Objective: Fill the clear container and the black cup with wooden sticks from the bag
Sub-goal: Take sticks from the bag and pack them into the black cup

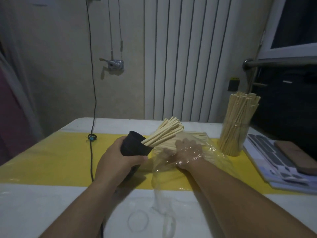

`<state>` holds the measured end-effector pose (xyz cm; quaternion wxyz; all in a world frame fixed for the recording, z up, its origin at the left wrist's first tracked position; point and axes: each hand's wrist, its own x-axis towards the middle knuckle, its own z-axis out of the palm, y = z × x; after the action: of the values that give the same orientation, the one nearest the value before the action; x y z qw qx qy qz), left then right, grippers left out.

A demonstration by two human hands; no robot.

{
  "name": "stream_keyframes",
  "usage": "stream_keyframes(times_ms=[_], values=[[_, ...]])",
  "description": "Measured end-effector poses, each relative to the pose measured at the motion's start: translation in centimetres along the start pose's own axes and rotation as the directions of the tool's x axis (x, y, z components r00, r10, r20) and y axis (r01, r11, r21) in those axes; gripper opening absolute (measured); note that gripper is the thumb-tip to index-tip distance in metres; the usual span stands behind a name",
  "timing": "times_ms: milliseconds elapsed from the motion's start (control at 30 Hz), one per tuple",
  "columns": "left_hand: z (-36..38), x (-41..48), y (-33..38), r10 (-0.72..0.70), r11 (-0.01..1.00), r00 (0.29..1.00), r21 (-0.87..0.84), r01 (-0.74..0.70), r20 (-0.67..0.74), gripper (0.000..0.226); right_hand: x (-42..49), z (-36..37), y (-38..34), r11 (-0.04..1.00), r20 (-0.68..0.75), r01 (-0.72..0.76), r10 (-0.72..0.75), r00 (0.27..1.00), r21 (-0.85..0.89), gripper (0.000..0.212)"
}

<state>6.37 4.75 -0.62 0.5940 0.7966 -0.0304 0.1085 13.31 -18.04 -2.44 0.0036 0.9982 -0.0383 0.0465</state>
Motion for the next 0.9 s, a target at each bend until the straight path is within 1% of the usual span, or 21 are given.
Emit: stream_keyframes(times_ms=[67,133,167,267,367,400,467,500,533,567,600,667,800,900], values=[[-0.1,-0.2,0.0,-0.009,1.000,1.000,-0.012,0.009,-0.003,0.057,-0.9,0.6,0.5,1.000,-0.014,0.013,-0.013,1.000,-0.016,0.070],[-0.1,-0.3,0.2,-0.007,1.000,1.000,-0.011,0.007,-0.003,0.057,-2.2,0.7,0.8,0.999,-0.001,0.033,-0.033,0.999,0.008,0.069],[-0.1,-0.4,0.2,-0.004,1.000,1.000,-0.006,0.004,-0.003,0.056,-2.8,0.9,1.0,0.998,-0.008,0.059,-0.059,0.998,0.011,0.067],[-0.1,-0.6,0.5,0.009,1.000,1.000,0.021,-0.009,-0.004,0.055,-5.0,0.4,1.2,0.986,-0.024,0.156,-0.158,0.987,-0.062,0.055],[0.0,-0.9,0.8,0.027,0.999,1.000,0.048,-0.026,-0.008,0.054,-6.2,-0.1,1.3,0.985,0.010,0.158,-0.157,0.988,-0.063,0.053],[0.0,-1.0,0.8,0.034,0.998,0.999,0.053,-0.034,-0.010,0.054,-6.5,-0.1,1.3,0.987,0.012,0.153,-0.152,0.988,-0.053,0.057],[0.1,-1.2,0.8,0.052,0.997,0.999,0.065,-0.051,-0.009,0.053,-7.0,0.2,1.3,0.988,0.003,0.153,-0.153,0.988,-0.014,0.076],[0.1,-1.2,0.8,0.059,0.996,0.998,0.069,-0.059,-0.006,0.053,-7.4,0.6,1.3,0.985,-0.028,0.170,-0.169,0.985,0.023,0.085],[0.1,-1.2,0.9,0.064,0.995,0.998,0.072,-0.064,-0.004,0.054,-7.8,0.8,1.3,0.980,-0.061,0.185,-0.181,0.982,0.074,0.088],[0.0,-1.2,0.9,0.066,0.995,0.998,0.073,-0.066,-0.004,0.054,-8.0,1.1,1.3,0.971,-0.077,0.200,-0.192,0.978,0.128,0.082],[0.0,-1.2,0.8,0.066,0.995,0.998,0.072,-0.065,-0.005,0.055,-8.1,1.0,1.4,0.960,-0.071,0.215,-0.205,0.976,0.177,0.072],[0.0,-1.2,0.9,0.065,0.996,0.998,0.065,-0.065,0.001,0.054,-8.3,0.4,1.8,0.945,-0.061,0.245,-0.238,0.969,0.215,0.053],[0.0,-1.3,1.0,0.064,0.997,0.998,0.047,-0.065,0.017,0.053,-8.9,-1.2,2.2,0.924,-0.085,0.288,-0.275,0.958,0.251,0.039],[0.0,-1.5,1.1,0.073,0.996,0.997,0.055,-0.074,0.017,0.053,-8.9,-1.2,2.0,0.916,-0.069,0.305,-0.297,0.952,0.261,0.022]])
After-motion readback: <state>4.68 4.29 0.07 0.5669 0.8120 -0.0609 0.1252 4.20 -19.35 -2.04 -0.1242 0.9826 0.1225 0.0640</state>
